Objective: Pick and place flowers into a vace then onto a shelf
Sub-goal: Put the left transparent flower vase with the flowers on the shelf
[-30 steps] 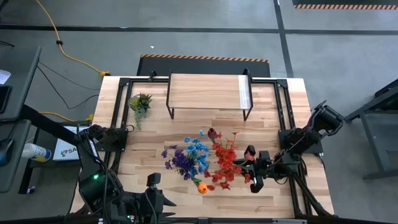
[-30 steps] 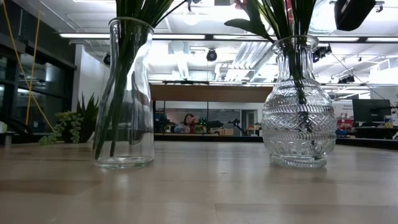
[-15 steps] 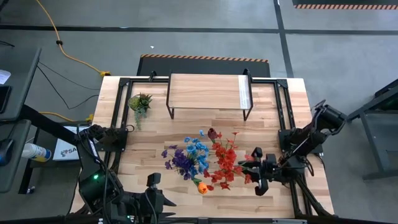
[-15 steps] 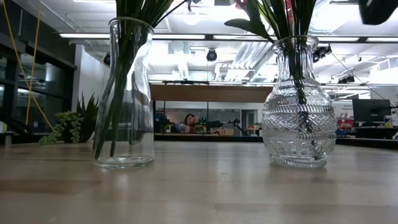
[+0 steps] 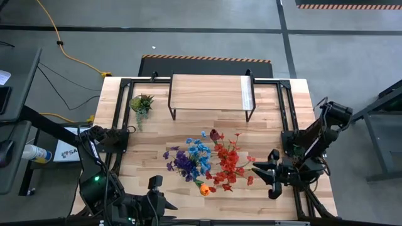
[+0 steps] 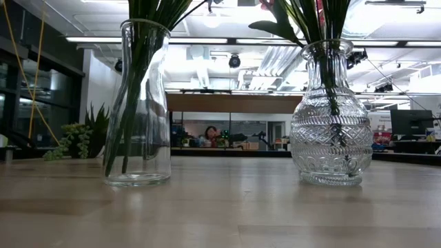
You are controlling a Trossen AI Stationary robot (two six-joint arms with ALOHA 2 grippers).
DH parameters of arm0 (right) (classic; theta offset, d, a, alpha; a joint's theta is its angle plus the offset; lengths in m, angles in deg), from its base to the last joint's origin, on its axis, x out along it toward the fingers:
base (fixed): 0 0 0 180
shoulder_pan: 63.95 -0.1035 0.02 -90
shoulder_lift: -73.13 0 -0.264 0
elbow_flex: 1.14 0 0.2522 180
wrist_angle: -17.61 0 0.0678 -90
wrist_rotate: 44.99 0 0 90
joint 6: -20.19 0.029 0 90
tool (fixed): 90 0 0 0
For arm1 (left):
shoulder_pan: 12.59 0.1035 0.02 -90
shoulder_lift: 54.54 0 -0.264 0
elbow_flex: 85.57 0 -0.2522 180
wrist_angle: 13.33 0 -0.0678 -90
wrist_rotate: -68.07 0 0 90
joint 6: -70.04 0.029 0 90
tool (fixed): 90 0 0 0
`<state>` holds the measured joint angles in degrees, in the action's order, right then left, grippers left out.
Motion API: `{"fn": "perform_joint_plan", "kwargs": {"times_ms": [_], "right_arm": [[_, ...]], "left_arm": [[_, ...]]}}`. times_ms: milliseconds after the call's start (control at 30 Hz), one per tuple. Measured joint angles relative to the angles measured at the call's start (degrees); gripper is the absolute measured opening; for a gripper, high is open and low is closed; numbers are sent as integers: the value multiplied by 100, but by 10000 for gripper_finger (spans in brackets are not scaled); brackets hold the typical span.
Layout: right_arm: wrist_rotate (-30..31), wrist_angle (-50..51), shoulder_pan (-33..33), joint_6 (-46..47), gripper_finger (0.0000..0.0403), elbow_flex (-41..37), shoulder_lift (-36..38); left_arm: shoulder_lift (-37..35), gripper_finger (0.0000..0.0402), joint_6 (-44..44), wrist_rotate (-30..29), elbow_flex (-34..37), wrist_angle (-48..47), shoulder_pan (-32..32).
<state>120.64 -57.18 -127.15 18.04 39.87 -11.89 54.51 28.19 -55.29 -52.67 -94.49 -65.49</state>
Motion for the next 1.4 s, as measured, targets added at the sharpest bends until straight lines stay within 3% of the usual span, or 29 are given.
{"fn": "perform_joint_plan", "kwargs": {"times_ms": [300, 833, 1400], "right_arm": [[392, -4, -427, -669, 94, 0, 557], [395, -3, -840, -1610, 95, 0, 1719], [243, -2, -859, -1482, 94, 0, 2402]], "left_arm": [[0, 134, 0, 0, 0, 2, 0], [0, 134, 2, 0, 0, -267, 0], [0, 134, -11, 186, 0, -1137, 0]]}}
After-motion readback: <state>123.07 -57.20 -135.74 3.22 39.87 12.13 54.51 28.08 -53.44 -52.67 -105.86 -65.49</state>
